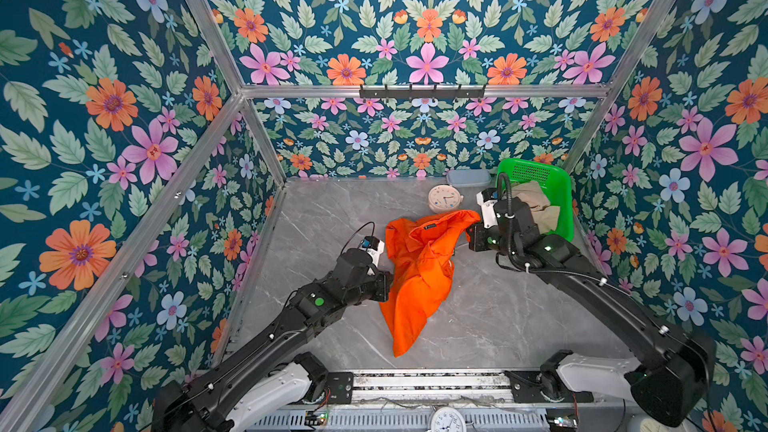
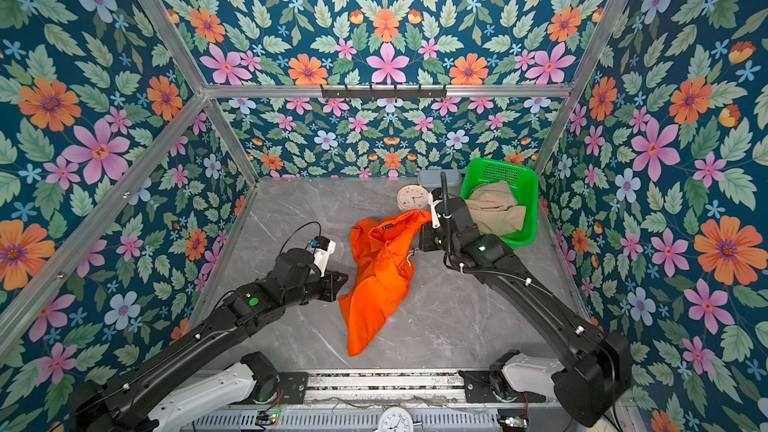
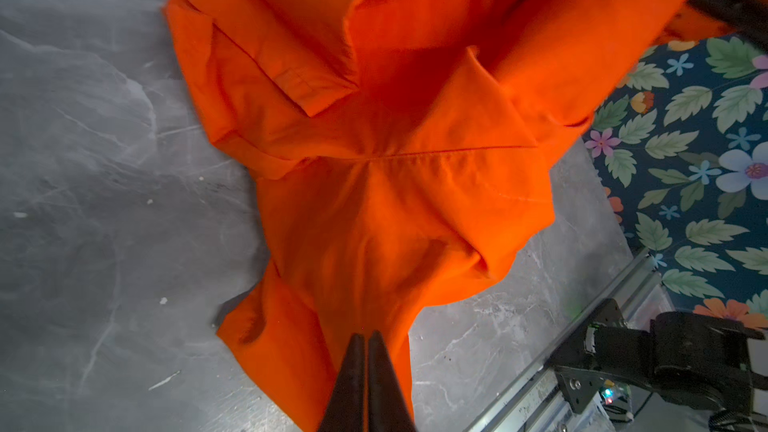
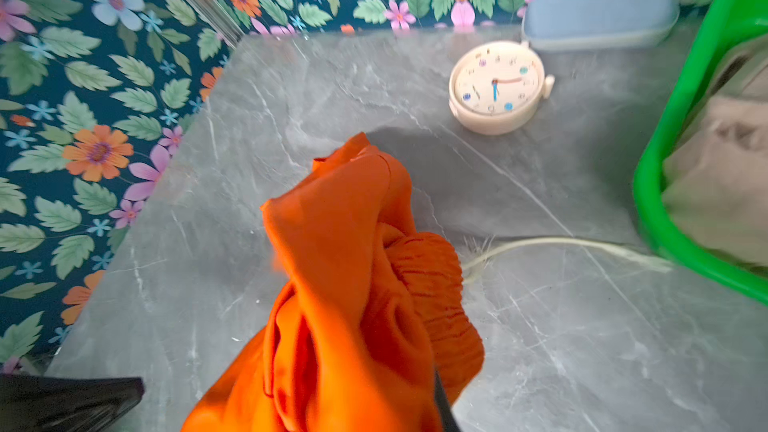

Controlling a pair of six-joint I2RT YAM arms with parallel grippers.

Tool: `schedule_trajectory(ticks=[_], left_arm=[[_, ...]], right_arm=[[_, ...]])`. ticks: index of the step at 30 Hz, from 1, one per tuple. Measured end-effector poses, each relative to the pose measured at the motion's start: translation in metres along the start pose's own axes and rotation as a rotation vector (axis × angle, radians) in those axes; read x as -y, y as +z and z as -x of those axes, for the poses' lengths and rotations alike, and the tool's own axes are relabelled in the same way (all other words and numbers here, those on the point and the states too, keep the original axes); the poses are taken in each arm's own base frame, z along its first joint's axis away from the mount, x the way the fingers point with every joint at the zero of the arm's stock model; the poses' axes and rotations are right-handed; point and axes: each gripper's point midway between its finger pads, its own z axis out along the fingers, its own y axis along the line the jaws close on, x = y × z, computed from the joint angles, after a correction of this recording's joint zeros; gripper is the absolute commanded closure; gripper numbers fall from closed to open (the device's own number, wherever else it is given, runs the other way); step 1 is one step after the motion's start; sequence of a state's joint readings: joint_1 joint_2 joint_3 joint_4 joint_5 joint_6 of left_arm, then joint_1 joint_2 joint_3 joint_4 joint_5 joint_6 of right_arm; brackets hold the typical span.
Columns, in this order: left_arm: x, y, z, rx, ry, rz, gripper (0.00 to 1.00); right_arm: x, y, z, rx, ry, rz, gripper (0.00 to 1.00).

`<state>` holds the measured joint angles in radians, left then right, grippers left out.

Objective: Fold and stack the shorts

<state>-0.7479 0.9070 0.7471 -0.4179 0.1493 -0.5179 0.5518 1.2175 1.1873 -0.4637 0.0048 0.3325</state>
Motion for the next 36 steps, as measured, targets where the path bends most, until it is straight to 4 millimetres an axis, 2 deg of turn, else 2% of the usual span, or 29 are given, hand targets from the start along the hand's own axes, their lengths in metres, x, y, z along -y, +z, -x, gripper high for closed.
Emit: schedule_trajectory(ticks=[1, 3, 5, 8, 11, 18, 22, 29, 33, 35, 36], left_arm=[[0.001, -0.004, 0.004, 0.008, 0.001, 0.001, 0.95], [0.002, -0.008, 0.009, 0.021, 0.006, 0.011, 0.79], [0.001, -0.009, 0.009, 0.020, 0.027, 0.015, 0.66], [0.000, -0.004, 0.003, 0.010, 0.054, 0.003, 0.44], [0.006, 0.006, -0.011, -0.009, 0.078, -0.066, 0.34], [0.005, 0.034, -0.041, -0.027, 0.162, -0.165, 0.32], [0.007, 0.043, -0.048, -0.005, 0.269, -0.207, 0.32], [0.014, 0.048, -0.057, 0.094, 0.479, -0.271, 0.30], [0.010, 0.063, -0.063, 0.102, 0.576, -0.256, 0.30], [0.012, 0.069, -0.061, 0.109, 0.607, -0.252, 0.37], [0.014, 0.072, -0.059, 0.116, 0.619, -0.257, 0.46]], right_arm=[[-0.004, -0.014, 0.010, 0.018, -0.016, 0.010, 1.00], [-0.014, -0.034, 0.026, 0.046, -0.036, 0.038, 1.00], [-0.024, -0.051, 0.039, 0.059, -0.052, 0.079, 1.00], [-0.040, -0.063, 0.045, 0.040, -0.062, 0.139, 1.00], [-0.054, -0.065, 0.040, -0.002, -0.074, 0.188, 1.00], [-0.057, -0.058, 0.032, -0.063, -0.083, 0.201, 1.00], [-0.058, -0.055, 0.030, -0.076, -0.091, 0.207, 1.00], [-0.060, -0.051, 0.028, -0.091, -0.097, 0.216, 1.00], [-0.061, -0.050, 0.027, -0.097, -0.099, 0.221, 1.00], [-0.061, -0.049, 0.026, -0.100, -0.098, 0.222, 1.00], [-0.062, -0.049, 0.026, -0.101, -0.098, 0.225, 1.00]])
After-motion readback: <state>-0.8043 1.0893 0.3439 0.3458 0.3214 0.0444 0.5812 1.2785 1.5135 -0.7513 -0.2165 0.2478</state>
